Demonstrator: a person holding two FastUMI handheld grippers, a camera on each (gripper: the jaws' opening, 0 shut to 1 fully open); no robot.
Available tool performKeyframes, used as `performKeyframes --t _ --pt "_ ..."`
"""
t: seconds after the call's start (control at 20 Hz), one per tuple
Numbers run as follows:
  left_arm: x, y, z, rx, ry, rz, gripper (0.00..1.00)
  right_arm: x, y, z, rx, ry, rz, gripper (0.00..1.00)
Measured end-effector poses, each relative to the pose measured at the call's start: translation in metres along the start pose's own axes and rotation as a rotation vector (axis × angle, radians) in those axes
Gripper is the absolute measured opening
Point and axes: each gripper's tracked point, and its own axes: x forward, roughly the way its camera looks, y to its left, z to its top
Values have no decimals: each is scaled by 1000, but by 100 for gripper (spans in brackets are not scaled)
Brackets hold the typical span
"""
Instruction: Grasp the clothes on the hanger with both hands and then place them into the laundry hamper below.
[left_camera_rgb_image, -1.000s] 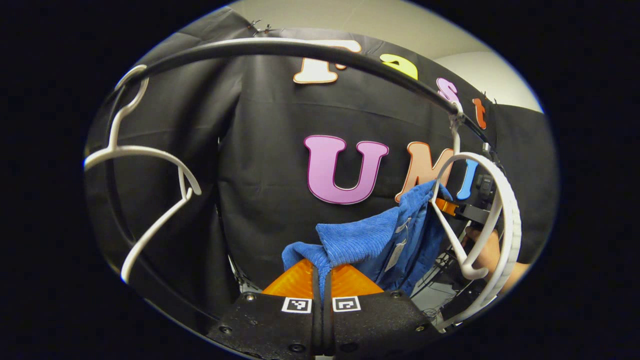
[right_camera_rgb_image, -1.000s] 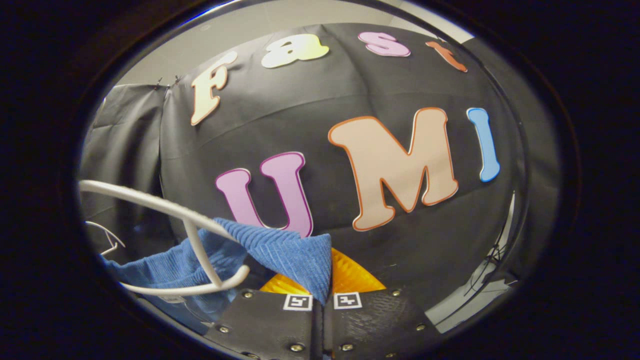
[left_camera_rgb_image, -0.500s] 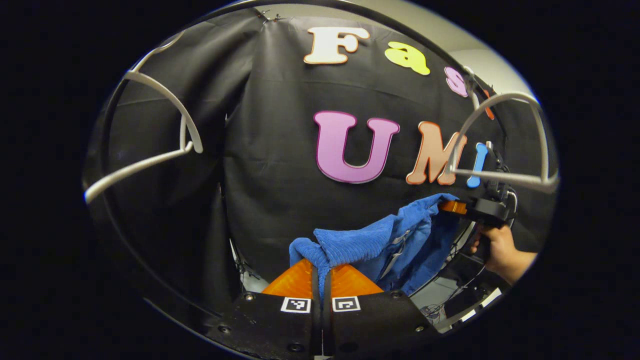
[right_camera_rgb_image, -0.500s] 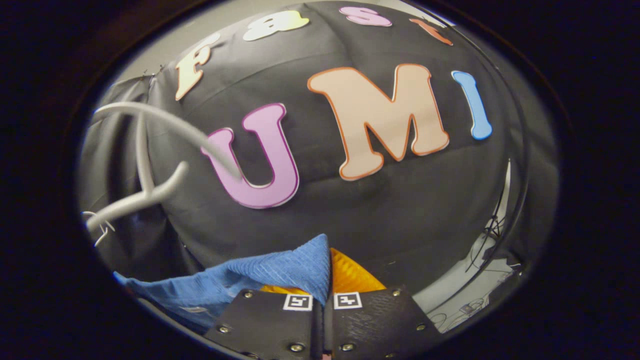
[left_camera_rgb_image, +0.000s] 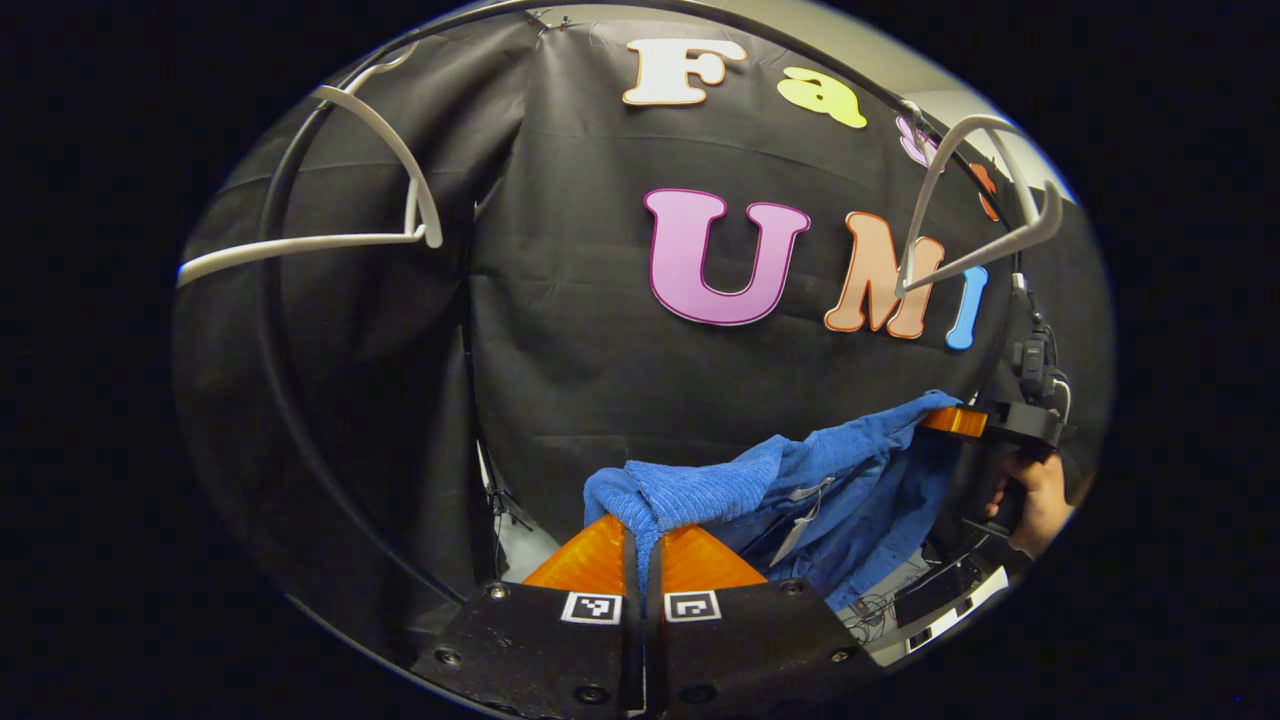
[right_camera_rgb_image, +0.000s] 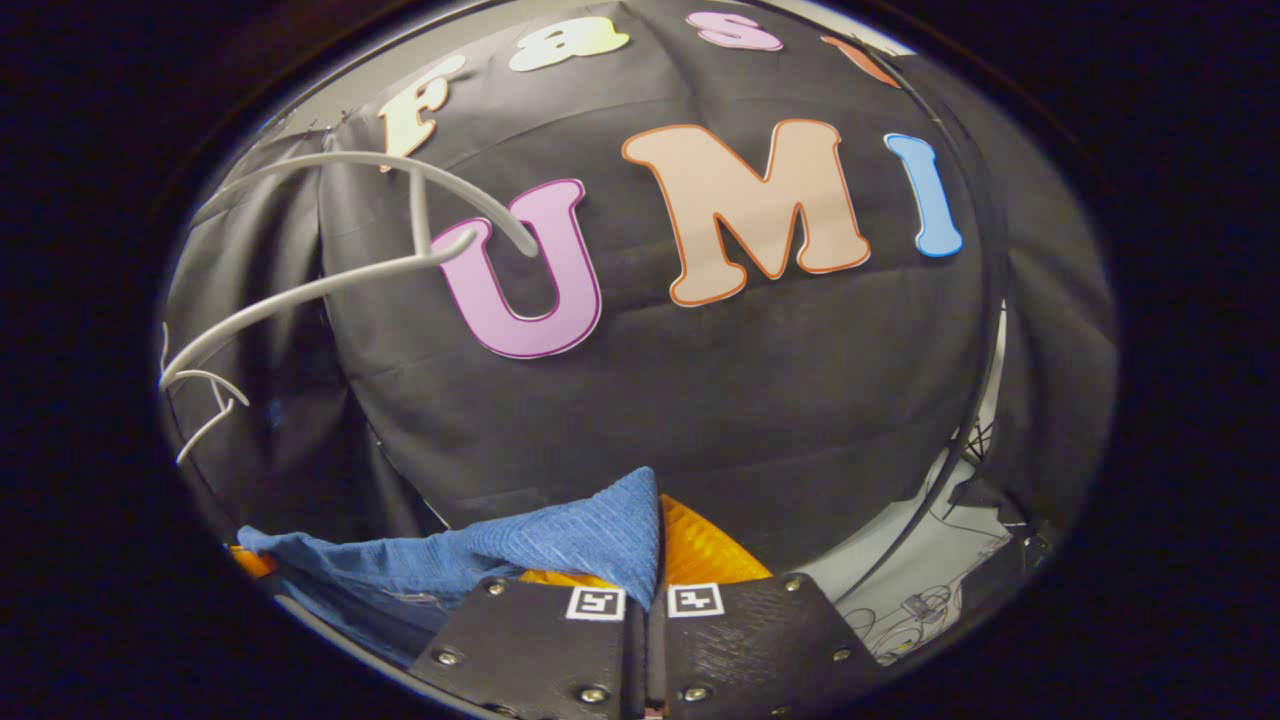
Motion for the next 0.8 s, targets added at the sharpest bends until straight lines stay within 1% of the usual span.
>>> performKeyframes --t 0.2,0.45,0.6,0.65,0.8 --pt "-27 -23 -10 7 -5 1 2 -58 4 2 -12 -12 40 1" --pt "-72 -62 -12 30 -31 -36 3 -131 0 7 -13 -43 81 1" --pt "-90 -91 -14 40 -37 -67 0 -173 1 5 -5 -56 109 1" --pt "-96 -102 -16 46 -38 -73 1 -184 1 5 -1 -60 116 1" --pt "-111 -134 -11 54 -55 -110 1 -214 1 3 -7 -76 132 2"
